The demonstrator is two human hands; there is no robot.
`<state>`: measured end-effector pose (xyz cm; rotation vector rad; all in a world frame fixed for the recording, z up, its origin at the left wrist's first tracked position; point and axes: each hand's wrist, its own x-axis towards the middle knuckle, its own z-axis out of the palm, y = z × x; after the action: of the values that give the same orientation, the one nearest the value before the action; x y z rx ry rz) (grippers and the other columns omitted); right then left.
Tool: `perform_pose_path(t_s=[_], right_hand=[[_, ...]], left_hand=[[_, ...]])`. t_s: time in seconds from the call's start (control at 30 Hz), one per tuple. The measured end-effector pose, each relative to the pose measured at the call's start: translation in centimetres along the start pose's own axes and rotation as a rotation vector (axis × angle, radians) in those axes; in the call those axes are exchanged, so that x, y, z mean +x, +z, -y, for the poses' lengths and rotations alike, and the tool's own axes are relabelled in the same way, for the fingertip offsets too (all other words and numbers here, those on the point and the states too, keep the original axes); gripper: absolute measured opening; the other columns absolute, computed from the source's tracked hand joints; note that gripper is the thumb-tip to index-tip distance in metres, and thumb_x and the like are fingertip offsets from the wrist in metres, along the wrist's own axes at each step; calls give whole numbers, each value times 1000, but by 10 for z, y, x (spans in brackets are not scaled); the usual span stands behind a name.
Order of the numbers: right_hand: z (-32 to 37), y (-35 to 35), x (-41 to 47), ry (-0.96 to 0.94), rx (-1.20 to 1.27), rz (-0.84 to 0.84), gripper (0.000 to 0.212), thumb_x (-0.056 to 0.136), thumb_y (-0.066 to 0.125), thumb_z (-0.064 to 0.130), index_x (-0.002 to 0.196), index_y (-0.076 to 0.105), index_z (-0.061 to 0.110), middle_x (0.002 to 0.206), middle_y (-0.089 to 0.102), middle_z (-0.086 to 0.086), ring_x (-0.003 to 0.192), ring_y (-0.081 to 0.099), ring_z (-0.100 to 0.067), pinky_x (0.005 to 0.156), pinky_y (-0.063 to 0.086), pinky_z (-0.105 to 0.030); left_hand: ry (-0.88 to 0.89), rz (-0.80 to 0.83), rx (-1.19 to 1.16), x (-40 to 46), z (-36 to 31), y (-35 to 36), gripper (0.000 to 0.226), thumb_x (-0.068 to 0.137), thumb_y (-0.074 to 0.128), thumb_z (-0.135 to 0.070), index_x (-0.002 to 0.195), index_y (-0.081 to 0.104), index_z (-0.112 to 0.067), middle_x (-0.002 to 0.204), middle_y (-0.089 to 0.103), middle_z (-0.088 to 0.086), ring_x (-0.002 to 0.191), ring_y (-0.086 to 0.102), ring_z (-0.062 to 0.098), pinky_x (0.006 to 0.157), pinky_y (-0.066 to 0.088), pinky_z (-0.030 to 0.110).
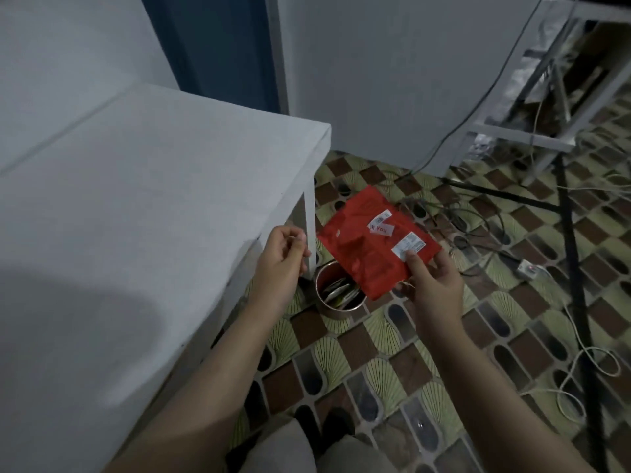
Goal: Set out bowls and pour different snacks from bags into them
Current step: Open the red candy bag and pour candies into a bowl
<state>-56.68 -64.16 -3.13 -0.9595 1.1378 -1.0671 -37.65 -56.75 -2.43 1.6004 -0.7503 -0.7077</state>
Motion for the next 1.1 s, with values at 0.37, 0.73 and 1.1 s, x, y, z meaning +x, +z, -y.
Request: perform_pose_path(t_s=[0.37, 0.73, 1.1], right_hand=[[-157, -21, 113, 214, -271, -189, 29, 99, 54, 15, 126, 62, 20, 90, 74, -7, 73, 75, -23, 59, 59, -34], [-432, 5, 276, 353, -320, -104, 31, 100, 53, 22, 130, 57, 16, 112, 64, -3, 94, 69, -24, 69, 64, -41], [-552, 60, 339, 297, -774, 149, 60, 101, 53, 34, 152, 30, 13, 119, 51, -2, 86, 61, -16, 73, 51, -23]], left_hand=[[-266, 126, 117, 77, 150, 60, 11, 102, 45, -26, 107, 54, -22, 86, 60, -1, 66, 54, 10, 63, 47, 24], [-284, 17, 91, 155, 380, 95, 16, 103, 44, -24, 110, 55, -16, 88, 58, 0, 69, 53, 11, 55, 46, 10], [-183, 56, 180, 203, 465, 96, 15, 103, 42, -27, 107, 55, -21, 87, 60, -5, 69, 55, 7, 64, 48, 19]])
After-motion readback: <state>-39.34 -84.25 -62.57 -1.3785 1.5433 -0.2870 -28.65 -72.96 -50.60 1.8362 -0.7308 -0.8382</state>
